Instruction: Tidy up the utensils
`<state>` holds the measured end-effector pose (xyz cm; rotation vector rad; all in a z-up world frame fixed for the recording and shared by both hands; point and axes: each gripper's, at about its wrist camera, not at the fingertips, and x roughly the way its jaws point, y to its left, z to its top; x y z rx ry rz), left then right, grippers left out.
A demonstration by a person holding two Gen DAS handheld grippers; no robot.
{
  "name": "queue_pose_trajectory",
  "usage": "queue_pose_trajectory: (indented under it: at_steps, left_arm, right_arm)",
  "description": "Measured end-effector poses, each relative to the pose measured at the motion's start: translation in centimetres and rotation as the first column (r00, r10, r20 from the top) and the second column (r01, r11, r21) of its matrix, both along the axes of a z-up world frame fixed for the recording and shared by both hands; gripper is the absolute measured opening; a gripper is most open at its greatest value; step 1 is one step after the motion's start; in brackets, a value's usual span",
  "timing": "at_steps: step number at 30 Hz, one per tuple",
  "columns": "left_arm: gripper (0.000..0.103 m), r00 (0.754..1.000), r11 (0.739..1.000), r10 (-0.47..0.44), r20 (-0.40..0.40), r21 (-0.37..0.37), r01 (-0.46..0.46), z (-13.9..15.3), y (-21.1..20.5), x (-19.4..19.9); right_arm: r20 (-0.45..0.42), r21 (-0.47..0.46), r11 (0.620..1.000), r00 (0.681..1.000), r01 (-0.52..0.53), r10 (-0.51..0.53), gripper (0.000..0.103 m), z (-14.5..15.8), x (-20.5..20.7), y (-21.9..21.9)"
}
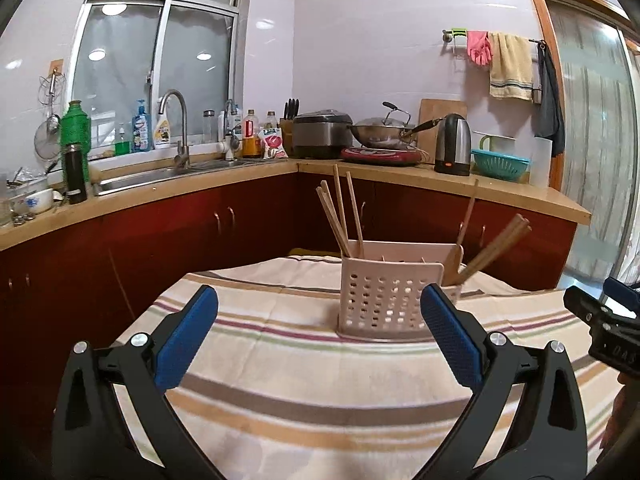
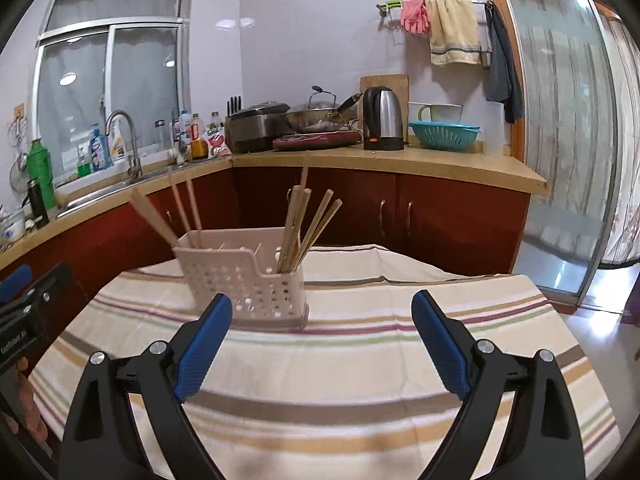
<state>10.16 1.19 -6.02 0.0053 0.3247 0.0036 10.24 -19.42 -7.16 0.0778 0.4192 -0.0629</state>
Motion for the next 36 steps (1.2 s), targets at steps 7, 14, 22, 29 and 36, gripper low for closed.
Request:
queue_pose_trajectory:
  at_steps: [7,14,22,29,36]
  left_arm:
    - [0.099,0.999,1.000,-0.030,0.032,-0.008,0.030,2.2,-0.5,-4.9]
    - [0.099,0.994,0.999,-0.039,0.103,0.031,0.036,5.1,-1.2,-9.2]
    - [0.099,0.991,0.999,-0.043,0.129,0.024,0.041,6.5,-1.2,-11.9]
    - [0.099,0.991,0.999,-0.038,0.129,0.024,0.035,6.7,-1.1,-12.7]
    - [0.099,0.990,0.999,-0.029,0.138,0.021,0.026,6.8,-1.0,-13.0]
  right_arm:
    - [0.060,0.009,1.000,0.998,-0.028,0.027,0.089,2.5,-4.9,0.7]
    - [0.131,0.007,0.999,0.991,-0.043,0.042,0.091,5.4,-8.4,1.1]
    - [0.178,0.014,0.999,0.983,-0.042,0.039,0.092,7.3,-11.3,1.2]
    - [0.207,0.011,0.999,0.978,-0.034,0.031,0.093,8.0,-12.8,1.3]
    - [0.203,0.008,0.999,0.979,-0.033,0.031,0.093,7.9,-12.8,1.5]
